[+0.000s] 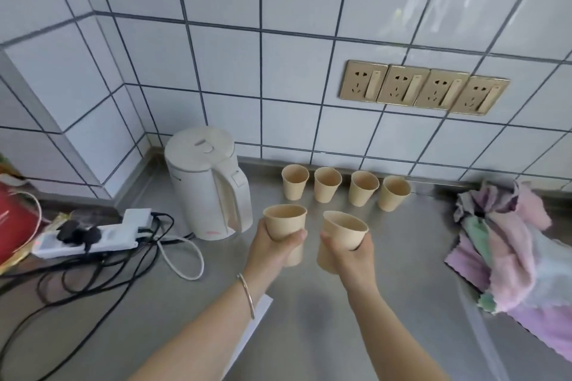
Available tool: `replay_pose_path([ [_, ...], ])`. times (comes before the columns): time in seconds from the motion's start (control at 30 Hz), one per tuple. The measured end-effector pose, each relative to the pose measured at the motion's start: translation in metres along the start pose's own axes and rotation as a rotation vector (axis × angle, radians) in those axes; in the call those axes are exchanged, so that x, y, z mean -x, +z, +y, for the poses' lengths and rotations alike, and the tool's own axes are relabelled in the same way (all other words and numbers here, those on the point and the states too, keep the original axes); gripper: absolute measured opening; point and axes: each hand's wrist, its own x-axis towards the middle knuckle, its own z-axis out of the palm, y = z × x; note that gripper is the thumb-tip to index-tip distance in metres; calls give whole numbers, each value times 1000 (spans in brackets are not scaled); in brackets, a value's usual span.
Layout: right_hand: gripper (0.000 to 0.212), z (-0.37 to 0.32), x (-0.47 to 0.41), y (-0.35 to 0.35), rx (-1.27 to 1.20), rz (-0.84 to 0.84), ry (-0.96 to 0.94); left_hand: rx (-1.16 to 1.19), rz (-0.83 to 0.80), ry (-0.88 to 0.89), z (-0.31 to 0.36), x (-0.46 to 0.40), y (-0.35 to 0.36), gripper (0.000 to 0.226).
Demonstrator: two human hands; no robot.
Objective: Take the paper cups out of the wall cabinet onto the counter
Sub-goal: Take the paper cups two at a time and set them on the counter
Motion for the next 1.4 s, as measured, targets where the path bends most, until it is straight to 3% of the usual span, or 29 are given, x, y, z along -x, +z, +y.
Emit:
replay_pose_path([
  [0.1,65,0,-31,7,59,-12,1,-38,36,-17,-7,-29,5,57],
  [0.33,53,21,-101,9,209,-38,-36,-128,176,-45,-45,-93,23,63],
  [0.67,63,51,-155,16,292,-76,1,-275,318,-15,-77,-134,43,65],
  [1.23,71,69,-169,28,286,-112,-59,-232,374,61,-97,-148,46,72],
  [1.4,82,76,-163,25,296,-106,-60,-170,303,49,-100,-145,39,91],
])
